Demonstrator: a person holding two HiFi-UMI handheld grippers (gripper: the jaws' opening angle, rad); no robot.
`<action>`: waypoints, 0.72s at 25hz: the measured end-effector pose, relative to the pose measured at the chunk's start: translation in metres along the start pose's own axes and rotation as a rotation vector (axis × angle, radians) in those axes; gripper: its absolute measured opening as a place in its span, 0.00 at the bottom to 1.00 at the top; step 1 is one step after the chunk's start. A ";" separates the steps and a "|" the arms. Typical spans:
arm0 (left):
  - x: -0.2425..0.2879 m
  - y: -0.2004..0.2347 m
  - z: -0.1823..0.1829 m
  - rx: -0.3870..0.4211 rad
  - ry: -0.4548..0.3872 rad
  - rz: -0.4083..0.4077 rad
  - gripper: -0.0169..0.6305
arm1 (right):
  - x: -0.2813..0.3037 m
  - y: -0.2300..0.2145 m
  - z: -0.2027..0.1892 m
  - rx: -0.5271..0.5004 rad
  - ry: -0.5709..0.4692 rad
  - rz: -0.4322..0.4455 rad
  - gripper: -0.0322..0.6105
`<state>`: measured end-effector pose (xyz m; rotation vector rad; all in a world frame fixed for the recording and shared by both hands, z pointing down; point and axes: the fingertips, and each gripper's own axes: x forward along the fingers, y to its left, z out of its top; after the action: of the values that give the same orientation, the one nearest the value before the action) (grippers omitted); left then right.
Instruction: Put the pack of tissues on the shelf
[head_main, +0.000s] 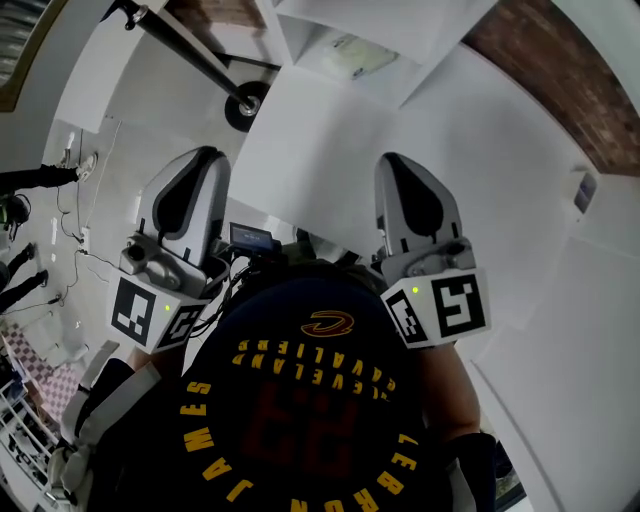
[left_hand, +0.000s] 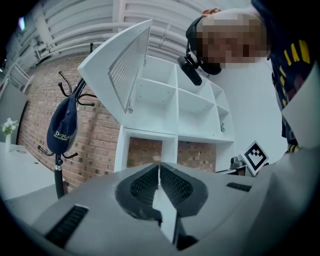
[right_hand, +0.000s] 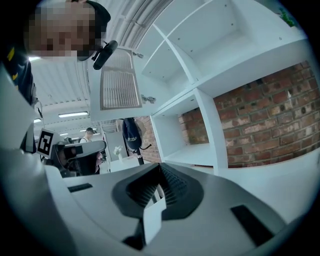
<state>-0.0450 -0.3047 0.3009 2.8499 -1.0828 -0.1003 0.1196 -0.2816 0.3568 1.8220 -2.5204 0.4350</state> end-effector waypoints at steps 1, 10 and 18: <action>-0.001 -0.001 0.003 -0.003 -0.008 -0.001 0.03 | -0.001 0.004 0.003 -0.010 -0.001 0.009 0.06; 0.002 -0.006 0.008 0.005 -0.003 -0.009 0.03 | -0.002 0.033 0.012 -0.097 -0.019 0.095 0.06; -0.001 -0.004 0.003 0.018 0.019 -0.015 0.03 | -0.006 0.035 0.014 -0.096 -0.022 0.082 0.06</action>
<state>-0.0435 -0.3012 0.2974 2.8693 -1.0639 -0.0647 0.0910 -0.2686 0.3340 1.7054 -2.5892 0.2905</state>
